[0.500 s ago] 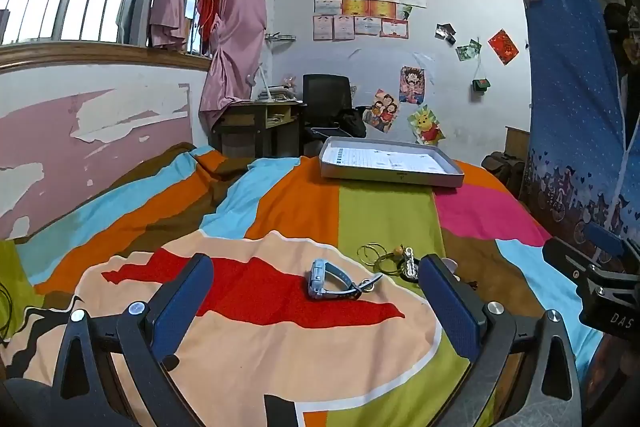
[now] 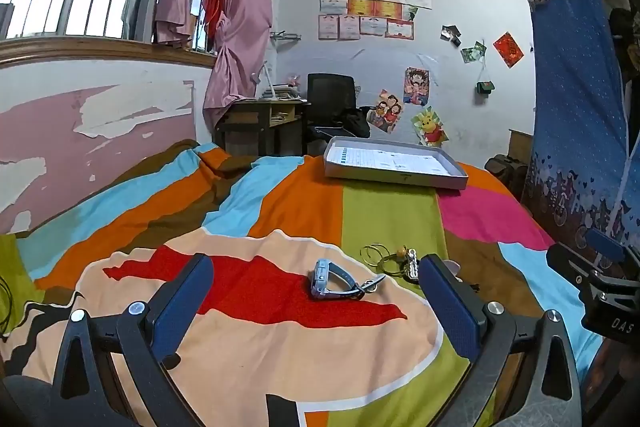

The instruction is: Organize jewelry

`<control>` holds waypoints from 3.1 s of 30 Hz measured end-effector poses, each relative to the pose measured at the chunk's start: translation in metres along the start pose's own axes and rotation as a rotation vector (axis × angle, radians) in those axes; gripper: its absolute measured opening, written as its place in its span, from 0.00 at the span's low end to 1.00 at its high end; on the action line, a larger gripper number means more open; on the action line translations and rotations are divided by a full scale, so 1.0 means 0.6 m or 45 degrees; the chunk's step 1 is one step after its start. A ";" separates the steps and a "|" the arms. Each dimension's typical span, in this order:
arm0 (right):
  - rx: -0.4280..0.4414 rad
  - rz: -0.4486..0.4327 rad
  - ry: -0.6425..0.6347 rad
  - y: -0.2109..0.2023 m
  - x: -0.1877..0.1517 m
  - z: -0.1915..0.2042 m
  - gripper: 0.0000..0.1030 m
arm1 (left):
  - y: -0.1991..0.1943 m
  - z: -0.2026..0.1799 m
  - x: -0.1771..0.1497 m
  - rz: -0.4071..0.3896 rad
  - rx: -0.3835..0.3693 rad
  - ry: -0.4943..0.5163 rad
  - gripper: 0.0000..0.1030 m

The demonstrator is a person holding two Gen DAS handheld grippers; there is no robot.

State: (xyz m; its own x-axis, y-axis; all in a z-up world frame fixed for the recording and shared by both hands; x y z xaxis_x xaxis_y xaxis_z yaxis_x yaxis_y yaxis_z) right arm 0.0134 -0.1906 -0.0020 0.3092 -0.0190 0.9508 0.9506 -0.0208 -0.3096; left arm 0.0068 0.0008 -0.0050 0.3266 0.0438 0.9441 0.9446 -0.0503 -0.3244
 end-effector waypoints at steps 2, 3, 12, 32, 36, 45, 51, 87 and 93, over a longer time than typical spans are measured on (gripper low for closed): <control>0.000 0.001 0.000 0.000 0.000 0.000 0.99 | 0.000 0.001 0.000 0.001 -0.001 0.001 1.00; 0.000 0.002 0.000 0.000 0.000 0.000 0.99 | 0.000 0.001 0.001 0.001 -0.002 0.001 1.00; -0.004 0.009 0.001 0.002 -0.001 0.000 0.99 | -0.005 -0.001 0.006 -0.003 -0.001 0.007 1.00; -0.004 0.013 0.007 -0.001 -0.001 -0.001 0.99 | -0.006 -0.002 0.005 -0.006 0.000 0.008 1.00; -0.005 0.013 0.008 -0.001 -0.001 -0.002 0.99 | -0.006 -0.002 0.005 -0.006 -0.001 0.009 1.00; -0.004 0.014 0.010 -0.001 -0.001 -0.002 0.99 | -0.006 -0.001 0.004 -0.007 -0.001 0.011 1.00; -0.003 0.015 0.011 -0.001 0.000 -0.003 0.99 | -0.006 -0.001 0.004 -0.008 -0.001 0.012 1.00; 0.065 0.244 0.149 0.074 -0.009 -0.031 0.99 | 0.101 0.049 0.023 0.269 -0.056 -0.128 1.00; 0.075 0.342 0.134 0.154 -0.010 -0.037 0.99 | 0.200 0.056 0.015 0.385 -0.063 -0.148 1.00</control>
State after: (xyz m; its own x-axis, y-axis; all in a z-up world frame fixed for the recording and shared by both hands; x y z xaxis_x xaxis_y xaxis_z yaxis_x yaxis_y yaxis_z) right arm 0.0986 -0.2144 -0.0364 0.5485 -0.1199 0.8275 0.8359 0.0569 -0.5459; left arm 0.1242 0.0288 -0.0371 0.5963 0.1328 0.7917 0.8025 -0.1265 -0.5831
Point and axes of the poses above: each gripper's, at about its wrist camera, not at the fingertips, and y roughly the way its jaws point, z to its left, x to its top, the point moved 1 cm from there along y, roughly the way its jaws point, and after that the axes turned 3 degrees about -x, right-handed, at the moved point
